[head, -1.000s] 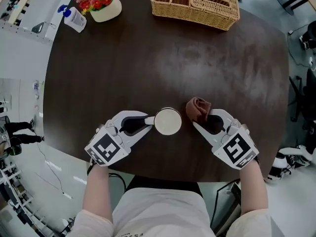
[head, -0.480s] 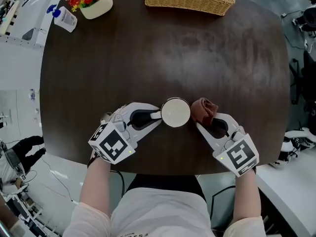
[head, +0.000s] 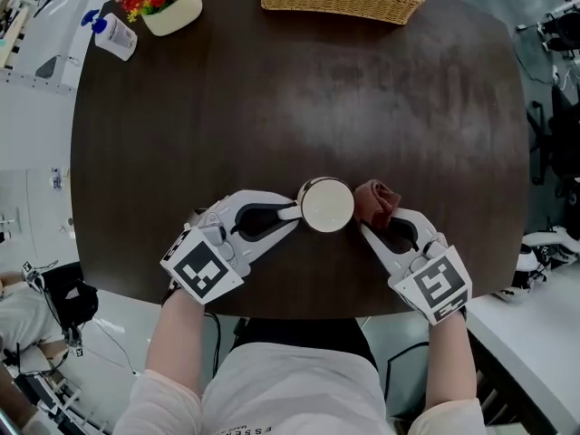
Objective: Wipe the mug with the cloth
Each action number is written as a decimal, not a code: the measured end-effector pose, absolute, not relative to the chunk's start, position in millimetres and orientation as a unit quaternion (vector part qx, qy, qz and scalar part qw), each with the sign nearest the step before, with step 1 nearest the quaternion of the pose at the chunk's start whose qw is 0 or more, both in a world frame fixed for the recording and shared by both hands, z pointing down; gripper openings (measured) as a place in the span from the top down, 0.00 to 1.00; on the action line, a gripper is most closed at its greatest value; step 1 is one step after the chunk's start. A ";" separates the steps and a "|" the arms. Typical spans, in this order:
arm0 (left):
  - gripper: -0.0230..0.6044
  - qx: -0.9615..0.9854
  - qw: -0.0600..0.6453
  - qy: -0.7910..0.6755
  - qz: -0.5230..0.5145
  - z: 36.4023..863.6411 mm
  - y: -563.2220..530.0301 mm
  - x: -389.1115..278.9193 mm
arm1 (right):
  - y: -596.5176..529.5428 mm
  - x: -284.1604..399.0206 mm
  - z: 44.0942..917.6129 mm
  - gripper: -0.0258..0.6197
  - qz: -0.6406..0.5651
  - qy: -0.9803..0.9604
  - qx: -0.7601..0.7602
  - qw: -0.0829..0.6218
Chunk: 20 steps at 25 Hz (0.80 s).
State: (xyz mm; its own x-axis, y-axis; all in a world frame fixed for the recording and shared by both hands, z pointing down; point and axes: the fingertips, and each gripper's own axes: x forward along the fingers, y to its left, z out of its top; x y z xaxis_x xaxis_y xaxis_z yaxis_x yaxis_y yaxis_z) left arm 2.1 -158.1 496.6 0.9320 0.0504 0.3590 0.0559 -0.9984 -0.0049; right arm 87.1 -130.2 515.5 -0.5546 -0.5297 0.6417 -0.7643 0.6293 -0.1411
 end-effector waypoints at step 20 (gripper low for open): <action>0.86 -0.996 0.010 -0.055 -0.076 362.4 -170.9 17.9 | -177.9 65.0 432.9 0.83 0.172 -0.878 0.433 0.109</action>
State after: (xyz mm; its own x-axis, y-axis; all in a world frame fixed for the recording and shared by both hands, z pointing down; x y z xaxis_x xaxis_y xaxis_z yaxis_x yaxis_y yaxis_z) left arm 17.9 -170.9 362.4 0.9825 0.1083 0.1518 0.1114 -0.9937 -0.0122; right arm 65.0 -177.9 432.9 -0.6017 -0.7225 0.3404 -0.7976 0.5664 -0.2075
